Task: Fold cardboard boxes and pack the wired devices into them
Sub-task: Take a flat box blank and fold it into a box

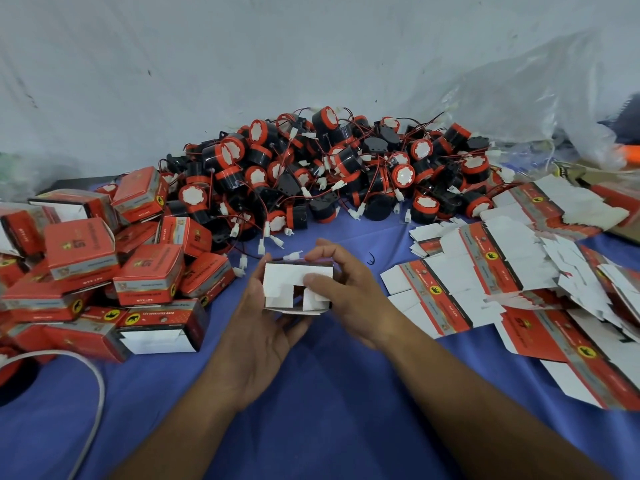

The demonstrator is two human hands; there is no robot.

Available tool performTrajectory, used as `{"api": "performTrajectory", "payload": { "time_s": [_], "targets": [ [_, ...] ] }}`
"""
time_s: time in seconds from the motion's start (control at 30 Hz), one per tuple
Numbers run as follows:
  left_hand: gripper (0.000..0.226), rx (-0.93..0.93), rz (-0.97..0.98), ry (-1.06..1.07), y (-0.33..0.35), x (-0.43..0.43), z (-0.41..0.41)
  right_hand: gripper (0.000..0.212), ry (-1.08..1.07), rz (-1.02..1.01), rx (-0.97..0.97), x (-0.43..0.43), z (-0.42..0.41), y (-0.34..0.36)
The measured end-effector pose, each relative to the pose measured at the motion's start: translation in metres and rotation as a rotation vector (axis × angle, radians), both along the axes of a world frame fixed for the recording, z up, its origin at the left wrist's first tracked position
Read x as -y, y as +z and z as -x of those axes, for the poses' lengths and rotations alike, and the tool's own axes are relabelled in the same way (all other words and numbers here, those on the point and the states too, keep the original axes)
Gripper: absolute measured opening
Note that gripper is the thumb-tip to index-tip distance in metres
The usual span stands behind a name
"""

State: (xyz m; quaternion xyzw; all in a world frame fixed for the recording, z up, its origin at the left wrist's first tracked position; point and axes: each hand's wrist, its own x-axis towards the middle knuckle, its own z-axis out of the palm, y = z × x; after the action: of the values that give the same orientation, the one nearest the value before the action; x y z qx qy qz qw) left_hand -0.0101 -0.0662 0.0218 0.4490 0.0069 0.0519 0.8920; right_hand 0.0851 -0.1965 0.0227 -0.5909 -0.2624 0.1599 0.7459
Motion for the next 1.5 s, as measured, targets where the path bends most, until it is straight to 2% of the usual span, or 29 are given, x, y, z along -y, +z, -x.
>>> {"api": "performTrajectory", "payload": {
  "time_s": [0.13, 0.2, 0.33, 0.47, 0.57, 0.67, 0.77, 0.83, 0.9, 0.97, 1.07, 1.1, 1.17, 1.2, 1.3, 1.37, 1.5],
  "targets": [
    [0.055, -0.077, 0.042, 0.081, -0.005, -0.005, 0.000, 0.029, -0.045, 0.161, 0.361, 0.003, 0.003, -0.003],
    [0.052, -0.085, 0.063, 0.131, -0.006, -0.007, -0.001, 0.036, -0.089, 0.198, 0.451, -0.001, 0.005, -0.005],
    [0.045, -0.029, 0.111, 0.240, -0.004, -0.004, -0.002, 0.062, -0.205, 0.258, 0.497, -0.004, 0.009, -0.006],
    [0.047, -0.002, 0.221, 0.271, 0.005, -0.006, 0.001, 0.063, -0.125, 0.205, 0.678, -0.006, 0.017, -0.007],
    [0.054, 0.015, 0.169, 0.210, 0.005, 0.002, 0.005, 0.061, -0.077, 0.238, 0.734, -0.011, 0.023, -0.005],
    [0.049, 0.086, 0.035, 0.192, 0.000, 0.017, 0.004, 0.050, -0.085, 0.189, 0.639, -0.010, 0.022, -0.002],
    [0.041, 0.041, -0.148, 0.144, 0.002, 0.014, 0.002, 0.040, -0.046, 0.069, 0.391, -0.008, 0.023, 0.003],
    [0.040, -0.112, -0.360, 0.135, 0.001, 0.008, 0.004, 0.039, -0.127, 0.055, 0.340, -0.008, 0.018, 0.005],
    [0.030, -0.204, -0.579, 0.172, -0.004, 0.004, 0.005, 0.037, -0.130, 0.047, 0.278, -0.004, 0.011, 0.010],
    [0.023, -0.162, -0.747, 0.243, -0.010, 0.000, 0.004, 0.036, -0.059, 0.036, 0.198, 0.004, 0.003, 0.016],
    [0.027, -0.007, -1.166, 0.426, -0.008, -0.017, 0.003, 0.032, 0.033, 0.047, 0.138, 0.017, -0.008, 0.020],
    [0.040, 0.032, -1.221, 0.459, -0.005, -0.020, 0.003, 0.029, 0.099, 0.026, 0.105, 0.020, -0.009, 0.022],
    [0.079, 0.144, -1.214, 0.437, -0.002, -0.022, 0.004, 0.027, 0.253, -0.024, 0.050, 0.023, -0.007, 0.025],
    [0.089, 0.233, -1.232, 0.416, -0.002, -0.020, 0.004, 0.026, 0.310, -0.033, 0.034, 0.023, -0.005, 0.026],
    [0.075, 0.450, -1.386, 0.460, -0.005, -0.015, 0.005, 0.026, 0.415, -0.035, 0.044, 0.023, -0.002, 0.028],
    [0.071, 0.461, -1.433, 0.531, -0.003, -0.016, 0.005, 0.031, 0.456, -0.041, 0.030, 0.022, 0.000, 0.030],
    [0.080, 0.408, -1.443, 0.669, 0.000, -0.014, 0.006, 0.070, 0.479, -0.079, -0.058, 0.013, 0.007, 0.031]
  ]
}}
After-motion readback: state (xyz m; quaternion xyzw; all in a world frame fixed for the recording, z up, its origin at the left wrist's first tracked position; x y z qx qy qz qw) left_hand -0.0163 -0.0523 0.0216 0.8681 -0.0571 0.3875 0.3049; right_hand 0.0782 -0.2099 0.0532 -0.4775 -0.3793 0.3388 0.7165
